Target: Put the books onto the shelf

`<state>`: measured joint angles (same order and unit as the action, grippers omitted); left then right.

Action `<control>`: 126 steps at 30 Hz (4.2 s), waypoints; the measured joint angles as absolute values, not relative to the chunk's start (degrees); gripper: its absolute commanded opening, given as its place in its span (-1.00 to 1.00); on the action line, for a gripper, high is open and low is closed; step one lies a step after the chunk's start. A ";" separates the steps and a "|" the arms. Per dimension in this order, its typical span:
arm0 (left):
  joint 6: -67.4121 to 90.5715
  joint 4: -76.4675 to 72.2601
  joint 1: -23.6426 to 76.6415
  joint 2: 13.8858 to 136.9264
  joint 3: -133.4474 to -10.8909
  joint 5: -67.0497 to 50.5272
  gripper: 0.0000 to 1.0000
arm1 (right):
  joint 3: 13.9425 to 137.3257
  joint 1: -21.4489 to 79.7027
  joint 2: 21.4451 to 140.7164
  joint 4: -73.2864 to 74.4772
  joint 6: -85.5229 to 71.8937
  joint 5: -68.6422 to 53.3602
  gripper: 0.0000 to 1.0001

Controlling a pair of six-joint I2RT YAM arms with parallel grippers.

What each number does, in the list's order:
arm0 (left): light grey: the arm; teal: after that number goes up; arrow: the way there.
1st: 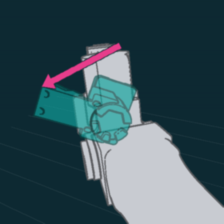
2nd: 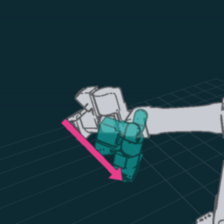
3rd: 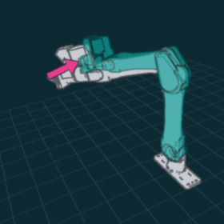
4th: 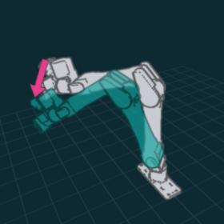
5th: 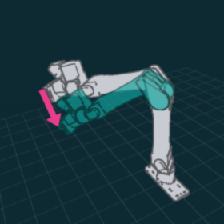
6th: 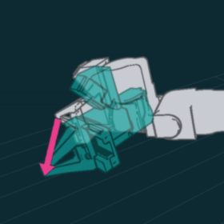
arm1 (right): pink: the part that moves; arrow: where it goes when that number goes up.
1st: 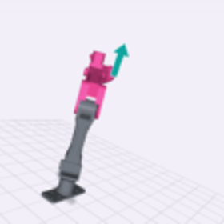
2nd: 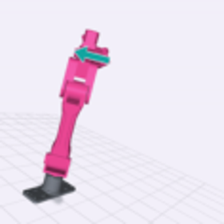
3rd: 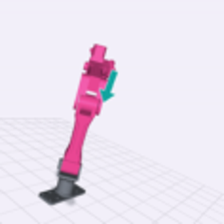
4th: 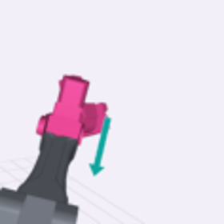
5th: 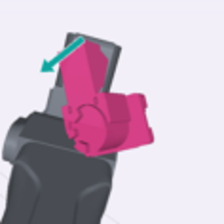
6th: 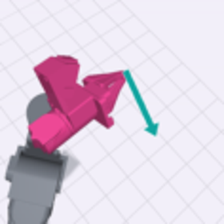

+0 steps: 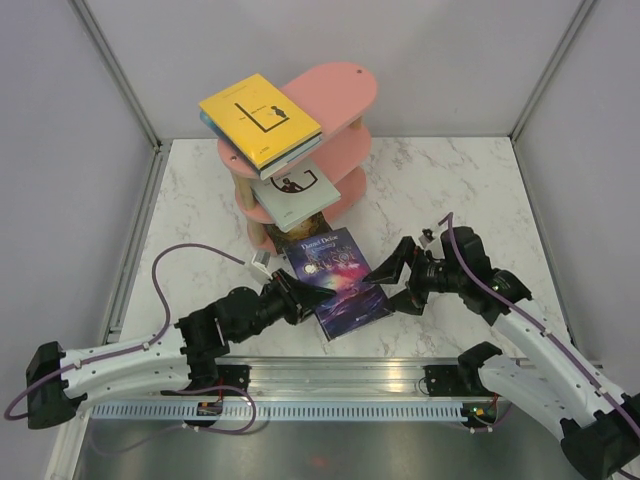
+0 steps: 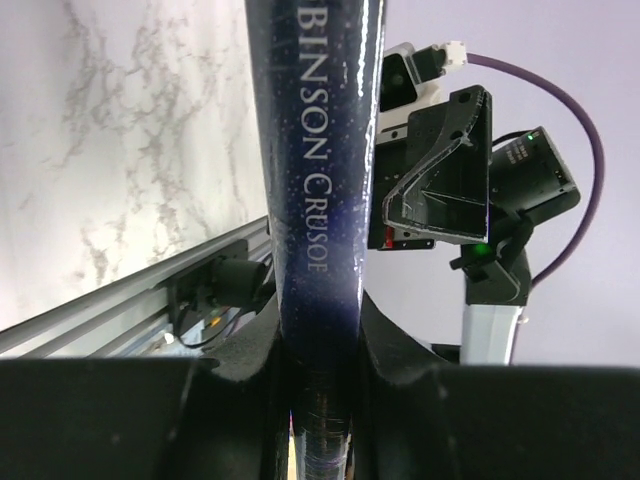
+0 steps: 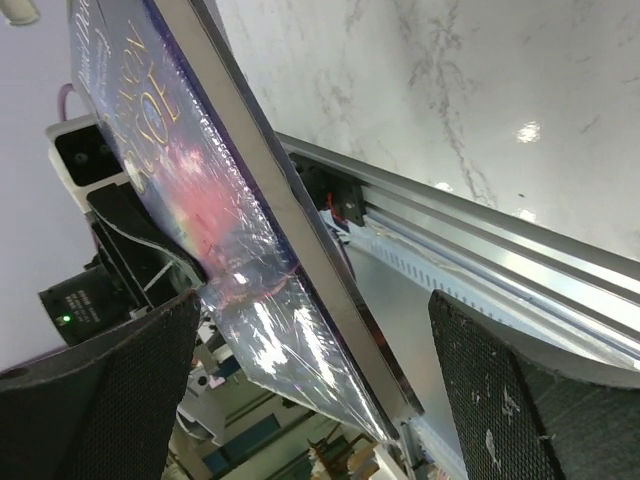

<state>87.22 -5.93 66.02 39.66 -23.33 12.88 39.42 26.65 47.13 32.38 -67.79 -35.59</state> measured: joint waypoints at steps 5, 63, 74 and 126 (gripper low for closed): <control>87.77 -13.50 67.53 42.76 -22.85 15.22 -0.95 | 41.58 27.29 46.52 30.28 -73.17 -35.73 0.96; 69.08 42.28 73.87 33.30 -64.18 32.38 0.83 | 81.52 26.39 91.15 8.99 -76.51 -27.97 -1.00; 66.74 47.97 73.84 32.21 -65.41 36.07 0.86 | 84.23 27.97 97.95 2.46 -76.49 -29.78 -1.00; 50.43 55.27 45.10 53.36 -61.78 26.74 1.00 | 65.39 14.98 70.06 22.96 -51.92 -32.80 0.42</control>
